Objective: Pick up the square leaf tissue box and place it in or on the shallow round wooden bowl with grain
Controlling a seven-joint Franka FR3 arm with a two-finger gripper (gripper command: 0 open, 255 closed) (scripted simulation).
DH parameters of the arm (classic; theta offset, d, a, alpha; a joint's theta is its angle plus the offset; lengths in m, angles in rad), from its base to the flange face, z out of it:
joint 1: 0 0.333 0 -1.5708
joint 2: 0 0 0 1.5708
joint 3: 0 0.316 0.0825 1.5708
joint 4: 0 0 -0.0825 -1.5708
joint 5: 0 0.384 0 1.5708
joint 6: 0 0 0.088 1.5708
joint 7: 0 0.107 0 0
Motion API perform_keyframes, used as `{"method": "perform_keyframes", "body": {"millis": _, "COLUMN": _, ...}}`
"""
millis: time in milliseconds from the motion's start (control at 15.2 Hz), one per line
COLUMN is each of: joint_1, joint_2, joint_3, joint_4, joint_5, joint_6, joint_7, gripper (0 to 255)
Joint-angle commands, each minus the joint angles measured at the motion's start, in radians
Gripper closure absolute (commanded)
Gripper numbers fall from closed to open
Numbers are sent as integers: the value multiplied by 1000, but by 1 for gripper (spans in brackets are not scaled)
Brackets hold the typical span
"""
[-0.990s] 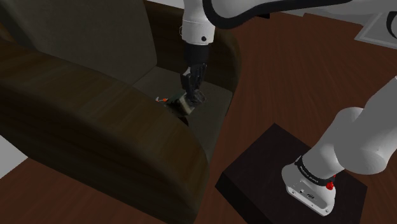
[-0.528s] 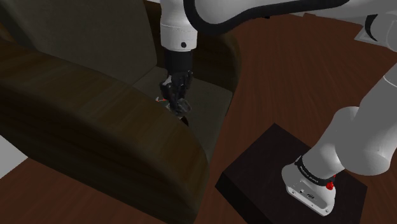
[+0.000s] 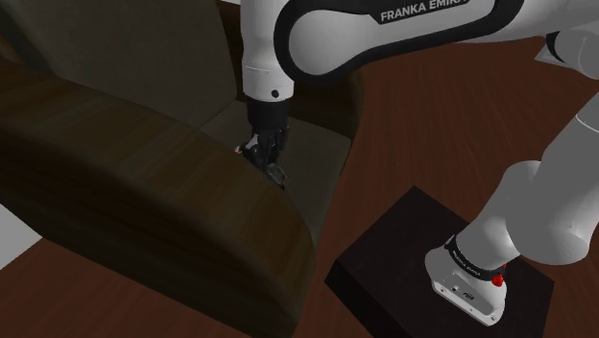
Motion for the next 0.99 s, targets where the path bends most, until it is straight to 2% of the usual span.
{"method": "perform_keyframes", "body": {"millis": 0, "joint_1": 0, "joint_2": 7, "joint_3": 0, "joint_4": -17, "joint_5": -1, "joint_6": 25, "joint_7": -3, "gripper": 255}}
{"method": "perform_keyframes", "body": {"millis": 462, "joint_1": 3, "joint_2": 36, "joint_3": -1, "joint_4": -80, "joint_5": -6, "joint_6": 115, "joint_7": -10, "gripper": 255}}
{"method": "perform_keyframes", "body": {"millis": 924, "joint_1": 5, "joint_2": 36, "joint_3": -2, "joint_4": -80, "joint_5": -6, "joint_6": 115, "joint_7": -11, "gripper": 255}}
